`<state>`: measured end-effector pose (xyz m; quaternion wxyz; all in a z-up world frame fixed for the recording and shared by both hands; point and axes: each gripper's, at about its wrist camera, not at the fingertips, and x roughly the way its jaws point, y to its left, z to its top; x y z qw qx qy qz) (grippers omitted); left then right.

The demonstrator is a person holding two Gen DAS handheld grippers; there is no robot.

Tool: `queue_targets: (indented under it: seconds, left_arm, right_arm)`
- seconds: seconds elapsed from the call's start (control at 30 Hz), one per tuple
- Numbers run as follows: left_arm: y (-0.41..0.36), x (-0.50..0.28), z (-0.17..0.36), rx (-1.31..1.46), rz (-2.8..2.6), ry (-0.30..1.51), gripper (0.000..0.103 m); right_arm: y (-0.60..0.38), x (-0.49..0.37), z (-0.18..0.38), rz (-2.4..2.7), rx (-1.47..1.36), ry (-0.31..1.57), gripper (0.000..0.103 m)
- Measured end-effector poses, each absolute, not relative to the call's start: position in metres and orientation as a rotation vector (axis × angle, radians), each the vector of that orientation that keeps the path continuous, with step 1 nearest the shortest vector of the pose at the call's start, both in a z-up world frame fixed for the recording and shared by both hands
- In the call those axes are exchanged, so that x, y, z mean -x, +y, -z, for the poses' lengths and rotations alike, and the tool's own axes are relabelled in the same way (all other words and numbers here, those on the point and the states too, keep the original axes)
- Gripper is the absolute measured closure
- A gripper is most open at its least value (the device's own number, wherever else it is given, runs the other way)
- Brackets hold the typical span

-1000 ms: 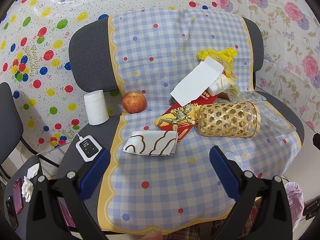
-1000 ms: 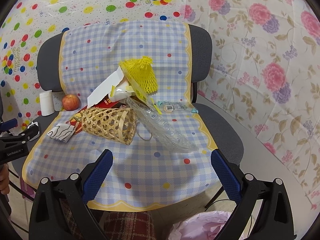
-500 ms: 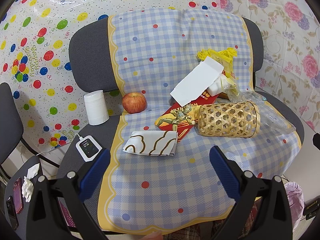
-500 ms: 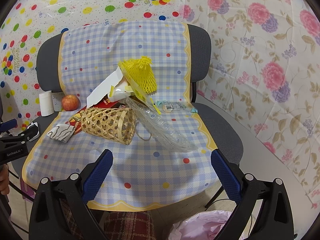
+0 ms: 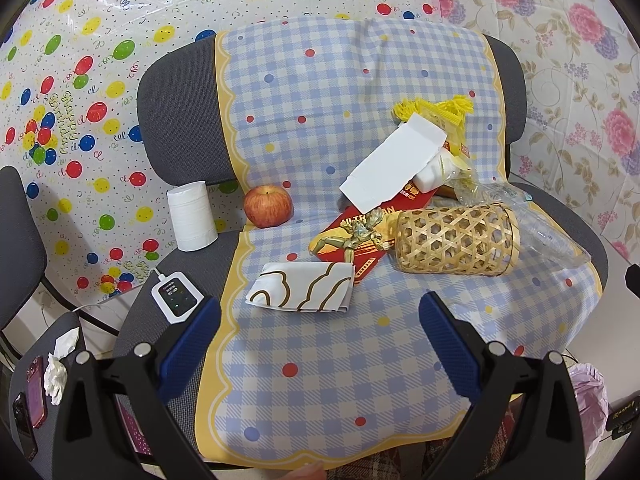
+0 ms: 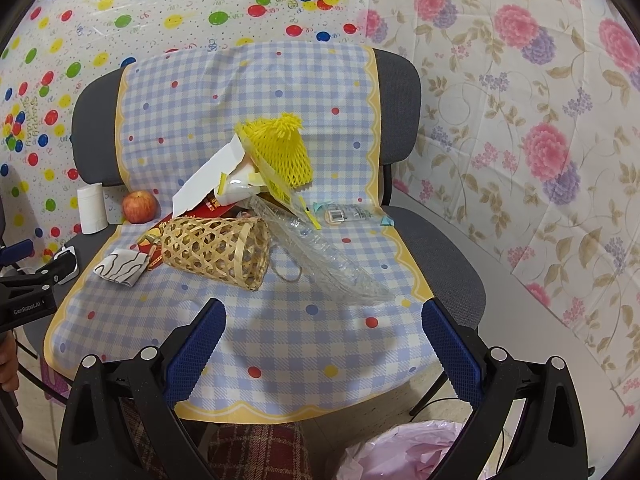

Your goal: Collect trash

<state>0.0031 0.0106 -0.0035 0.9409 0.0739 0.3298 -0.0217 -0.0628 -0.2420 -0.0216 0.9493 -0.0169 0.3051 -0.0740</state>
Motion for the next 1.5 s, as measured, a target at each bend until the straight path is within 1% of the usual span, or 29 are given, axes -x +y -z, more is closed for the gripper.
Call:
queue_targets:
  seconds: [0.53,0.83,0.9,1.07,1.23,1.3,1.33,1.5]
  left_arm:
    - [0.01,-0.003,0.004,-0.151,0.038,0.677,0.007]
    - [0.024,-0.02,0.029,-0.102,0.011,0.744,0.007]
    - [0.02,-0.023,0.034,-0.119,0.022,0.754,0.007]
    - [0.005,-0.03,0.044,-0.159,0.049,0.771,0.007]
    - [-0.007,-0.037,0.051,-0.163,0.077,0.785,0.007]
    - [-0.013,-0.038,0.052,-0.159,0.103,0.78,0.007]
    - [-0.015,-0.039,0.053,-0.154,0.12,0.782,0.007]
    - [-0.007,-0.041,0.056,-0.126,0.104,0.788,0.007]
  right_arm:
    - [-0.243,0.059,0.024,0.149,0.035,0.635,0.006]
    - [-0.262,0.038,0.039,0.082,-0.043,0.611,0.006]
    - [-0.263,0.035,0.04,0.088,-0.025,0.588,0.006]
    - [-0.268,0.019,0.052,0.123,0.058,0.643,0.007]
    - [-0.279,0.006,0.062,0.089,0.082,0.661,0.012]
    - [-0.281,0.002,0.065,0.076,0.095,0.677,0.032]
    - [-0.281,0.001,0.065,0.075,0.094,0.681,0.036]
    - [-0.281,0.005,0.066,0.044,0.078,0.656,0.034]
